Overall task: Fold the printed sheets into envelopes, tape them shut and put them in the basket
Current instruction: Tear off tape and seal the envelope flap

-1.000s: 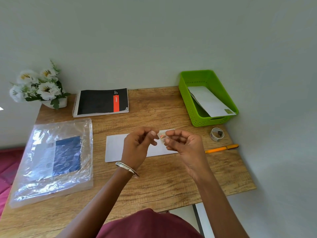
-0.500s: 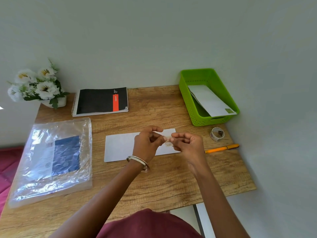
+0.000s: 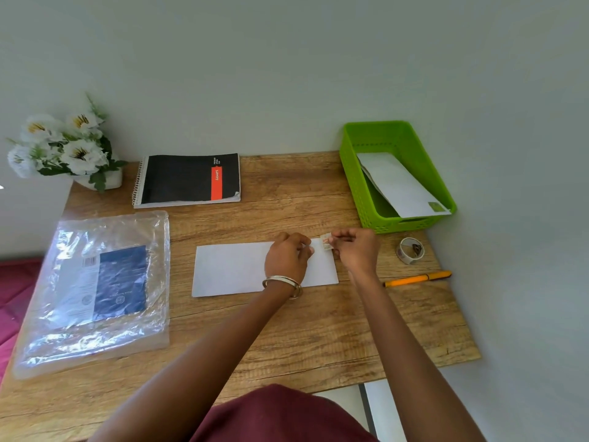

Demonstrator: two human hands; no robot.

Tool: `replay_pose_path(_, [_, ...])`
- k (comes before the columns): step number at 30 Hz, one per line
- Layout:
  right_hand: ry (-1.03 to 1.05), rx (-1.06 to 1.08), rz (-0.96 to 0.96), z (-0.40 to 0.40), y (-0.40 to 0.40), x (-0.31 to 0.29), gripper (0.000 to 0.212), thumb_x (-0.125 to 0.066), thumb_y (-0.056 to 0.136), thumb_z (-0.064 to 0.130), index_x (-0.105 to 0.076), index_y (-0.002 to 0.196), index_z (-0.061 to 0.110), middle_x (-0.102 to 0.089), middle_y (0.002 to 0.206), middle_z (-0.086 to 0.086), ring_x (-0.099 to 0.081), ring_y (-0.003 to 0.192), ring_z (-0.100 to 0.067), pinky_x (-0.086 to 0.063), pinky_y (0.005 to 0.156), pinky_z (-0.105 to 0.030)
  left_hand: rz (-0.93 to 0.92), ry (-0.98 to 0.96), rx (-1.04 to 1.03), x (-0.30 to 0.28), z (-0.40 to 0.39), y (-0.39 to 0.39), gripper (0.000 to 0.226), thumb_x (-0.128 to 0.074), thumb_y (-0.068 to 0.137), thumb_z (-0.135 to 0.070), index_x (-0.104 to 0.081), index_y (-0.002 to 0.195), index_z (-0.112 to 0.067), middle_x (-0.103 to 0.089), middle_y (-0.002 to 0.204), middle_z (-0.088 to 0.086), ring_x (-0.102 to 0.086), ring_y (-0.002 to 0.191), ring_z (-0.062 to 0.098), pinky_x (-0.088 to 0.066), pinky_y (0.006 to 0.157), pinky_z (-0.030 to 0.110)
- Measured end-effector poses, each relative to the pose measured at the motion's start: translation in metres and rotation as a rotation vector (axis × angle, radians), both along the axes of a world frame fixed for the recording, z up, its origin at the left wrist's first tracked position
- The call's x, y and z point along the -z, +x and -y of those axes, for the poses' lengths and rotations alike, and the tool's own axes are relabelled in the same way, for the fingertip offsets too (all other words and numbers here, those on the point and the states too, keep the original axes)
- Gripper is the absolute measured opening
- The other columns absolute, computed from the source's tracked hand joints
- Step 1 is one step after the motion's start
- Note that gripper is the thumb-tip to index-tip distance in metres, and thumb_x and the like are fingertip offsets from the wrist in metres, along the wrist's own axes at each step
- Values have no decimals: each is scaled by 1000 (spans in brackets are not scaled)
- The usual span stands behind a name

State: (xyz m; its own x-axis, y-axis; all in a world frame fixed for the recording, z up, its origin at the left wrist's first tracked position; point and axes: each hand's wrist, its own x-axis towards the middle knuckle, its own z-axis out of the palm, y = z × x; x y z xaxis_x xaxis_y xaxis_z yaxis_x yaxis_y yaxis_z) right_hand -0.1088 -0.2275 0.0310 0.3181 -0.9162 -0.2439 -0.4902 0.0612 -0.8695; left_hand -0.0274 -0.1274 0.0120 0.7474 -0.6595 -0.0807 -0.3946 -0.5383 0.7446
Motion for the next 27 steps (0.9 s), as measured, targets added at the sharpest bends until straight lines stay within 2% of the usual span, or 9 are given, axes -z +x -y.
replay_pose_path(3, [30,15,-6,-2,-1,5,14,-78,73,3,-69,72,14,-71,76,-7,-70,74,-21,-59,73,-44,-67,12,-77,0,6,0,13,-68,81,-20,-68,94,-18,-60,101,0,-50,78,7,-37,66,20])
replay_pose_path(6, [53,23,-3,-4,-1,7,21,-79,72,3,-66,67,19,-71,75,-5,-70,74,-20,-59,73,-43,-91,21,-106,1,8,-1,14,-70,78,-19,-67,92,-21,-59,99,-1,-48,78,6,-37,65,21])
replay_pose_path(13, [78,-23,-36,-1,1,0,19,-80,70,0,-66,73,13,-69,75,-8,-68,73,-21,-59,73,-38,-140,32,-134,0,14,0,18,-70,78,-15,-69,92,-26,-56,96,-3,-47,78,6,-39,68,22])
replay_pose_path(18, [76,-16,-100,0,6,0,29,-83,67,1,-60,82,12,-68,80,-9,-68,77,-24,-58,74,-39,-182,57,-161,0,16,2,17,-72,77,-14,-70,89,-25,-57,101,-2,-49,78,6,-42,71,23])
replay_pose_path(21, [51,-13,-151,0,10,-1,37,-84,66,3,-57,89,12,-62,76,-3,-66,78,-24,-57,74,-38,-208,57,-173,-1,18,3,15,-73,76,-16,-70,88,-24,-58,103,-1,-51,80,7,-46,76,24])
replay_pose_path(27, [30,-18,-294,4,18,-2,48,-84,67,10,-57,107,10,-62,109,-14,-62,95,-29,-55,80,-41,-246,67,-208,-2,22,2,11,-76,73,-24,-68,81,-27,-61,101,-1,-58,83,11,-49,74,27])
